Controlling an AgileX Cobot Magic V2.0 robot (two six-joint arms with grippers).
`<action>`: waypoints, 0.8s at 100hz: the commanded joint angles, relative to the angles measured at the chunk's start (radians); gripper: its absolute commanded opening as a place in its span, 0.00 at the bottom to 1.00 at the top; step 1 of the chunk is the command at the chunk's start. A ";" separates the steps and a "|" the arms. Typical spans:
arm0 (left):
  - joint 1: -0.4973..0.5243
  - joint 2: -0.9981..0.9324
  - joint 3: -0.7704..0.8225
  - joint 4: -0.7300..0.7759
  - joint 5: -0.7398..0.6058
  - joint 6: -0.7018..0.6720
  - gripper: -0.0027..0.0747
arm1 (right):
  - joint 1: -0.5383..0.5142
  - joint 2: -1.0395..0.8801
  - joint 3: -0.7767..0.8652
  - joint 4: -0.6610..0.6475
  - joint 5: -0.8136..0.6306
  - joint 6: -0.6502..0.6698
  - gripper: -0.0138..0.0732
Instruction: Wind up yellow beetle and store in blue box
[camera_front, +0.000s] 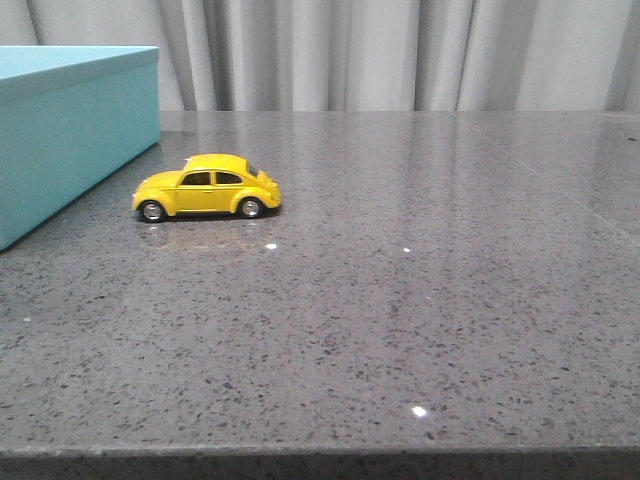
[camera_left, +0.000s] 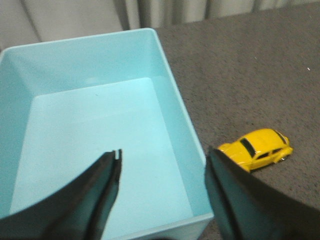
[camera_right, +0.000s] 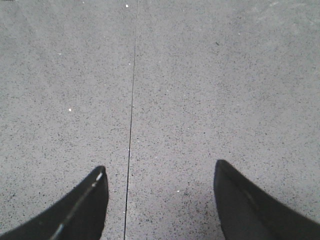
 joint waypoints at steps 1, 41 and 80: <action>-0.050 0.080 -0.098 -0.021 -0.011 0.055 0.71 | -0.005 -0.023 -0.018 0.011 -0.070 -0.011 0.69; -0.186 0.478 -0.487 -0.023 0.347 0.386 0.72 | -0.005 -0.042 -0.018 0.051 -0.070 -0.011 0.69; -0.259 0.729 -0.652 -0.017 0.414 0.652 0.72 | -0.005 -0.042 -0.018 0.052 -0.068 -0.011 0.69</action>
